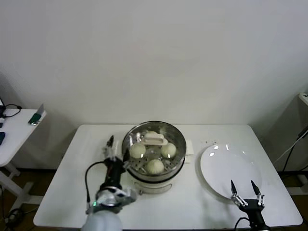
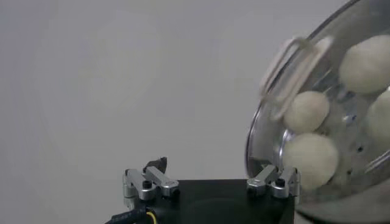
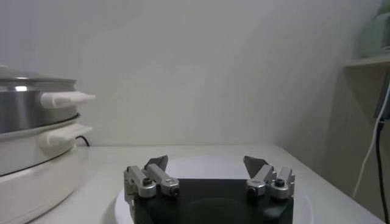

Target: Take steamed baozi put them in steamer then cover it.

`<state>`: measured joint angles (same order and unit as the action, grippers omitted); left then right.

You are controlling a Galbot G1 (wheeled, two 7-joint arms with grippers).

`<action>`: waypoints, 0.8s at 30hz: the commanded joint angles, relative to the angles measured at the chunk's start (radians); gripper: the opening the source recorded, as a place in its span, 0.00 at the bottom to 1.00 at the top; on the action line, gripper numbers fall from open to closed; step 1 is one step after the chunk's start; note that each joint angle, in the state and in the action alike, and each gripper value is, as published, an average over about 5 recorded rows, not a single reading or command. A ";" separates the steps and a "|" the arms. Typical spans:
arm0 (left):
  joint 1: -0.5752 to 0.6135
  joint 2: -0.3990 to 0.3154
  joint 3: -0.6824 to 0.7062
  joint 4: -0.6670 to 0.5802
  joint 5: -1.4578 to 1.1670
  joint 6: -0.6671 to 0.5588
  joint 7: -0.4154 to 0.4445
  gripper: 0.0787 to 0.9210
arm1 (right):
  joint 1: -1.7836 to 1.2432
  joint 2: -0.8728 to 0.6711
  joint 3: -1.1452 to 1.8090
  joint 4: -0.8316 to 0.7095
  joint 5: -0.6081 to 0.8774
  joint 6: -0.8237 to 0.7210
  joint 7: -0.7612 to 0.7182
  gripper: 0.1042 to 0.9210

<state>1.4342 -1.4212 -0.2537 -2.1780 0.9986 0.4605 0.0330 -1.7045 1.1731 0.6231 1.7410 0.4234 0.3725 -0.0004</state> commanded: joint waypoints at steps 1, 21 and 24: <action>0.128 0.101 -0.472 0.000 -0.975 -0.216 -0.145 0.88 | 0.007 0.001 -0.004 -0.010 -0.006 0.009 0.004 0.88; 0.245 0.152 -0.450 0.315 -1.274 -0.640 -0.053 0.88 | 0.021 -0.006 -0.017 -0.032 -0.009 0.047 -0.003 0.88; 0.243 0.145 -0.445 0.315 -1.283 -0.646 -0.052 0.88 | 0.020 -0.005 -0.017 -0.030 -0.009 0.048 -0.004 0.88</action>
<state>1.6460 -1.2860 -0.6627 -1.9363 -0.1182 -0.0694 -0.0234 -1.6850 1.1680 0.6066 1.7111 0.4150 0.4140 -0.0026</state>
